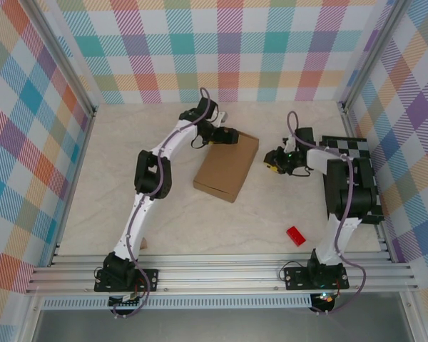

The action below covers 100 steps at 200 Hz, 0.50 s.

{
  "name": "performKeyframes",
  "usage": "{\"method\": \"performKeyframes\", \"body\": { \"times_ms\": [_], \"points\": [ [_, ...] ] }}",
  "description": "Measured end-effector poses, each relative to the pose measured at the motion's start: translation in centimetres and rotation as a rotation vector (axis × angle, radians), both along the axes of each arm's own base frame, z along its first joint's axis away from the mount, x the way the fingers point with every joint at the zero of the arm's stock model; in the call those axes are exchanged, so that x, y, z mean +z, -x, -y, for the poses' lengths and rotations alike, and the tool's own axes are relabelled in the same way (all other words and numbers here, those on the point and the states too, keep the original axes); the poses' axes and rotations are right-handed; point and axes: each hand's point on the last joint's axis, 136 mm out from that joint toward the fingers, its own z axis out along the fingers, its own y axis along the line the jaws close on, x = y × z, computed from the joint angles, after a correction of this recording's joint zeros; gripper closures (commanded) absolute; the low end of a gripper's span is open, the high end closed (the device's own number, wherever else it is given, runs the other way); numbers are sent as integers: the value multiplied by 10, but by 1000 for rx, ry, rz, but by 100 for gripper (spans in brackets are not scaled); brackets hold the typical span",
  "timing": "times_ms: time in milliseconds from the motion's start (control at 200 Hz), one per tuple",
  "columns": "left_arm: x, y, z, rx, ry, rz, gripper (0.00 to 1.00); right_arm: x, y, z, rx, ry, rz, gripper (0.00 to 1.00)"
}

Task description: Fold the paper box

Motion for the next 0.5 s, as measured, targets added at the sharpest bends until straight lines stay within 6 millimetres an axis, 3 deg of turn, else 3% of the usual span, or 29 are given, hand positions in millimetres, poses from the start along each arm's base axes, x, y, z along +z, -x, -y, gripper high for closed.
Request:
{"method": "performKeyframes", "body": {
  "times_ms": [100,225,345,425,500],
  "points": [
    [16,0,-37,102,-57,-33,0,12,35,-19,64,52,8,68],
    [66,11,-96,249,-103,-18,0,13,82,-47,162,126,8,67],
    [128,52,-149,361,-116,58,0,3,117,-65,233,164,-22,67],
    [158,88,-163,395,-88,118,0,5,122,-74,254,179,-8,67],
    [166,120,-169,403,-66,147,0,5,127,-83,277,190,3,65]
  ]
}}
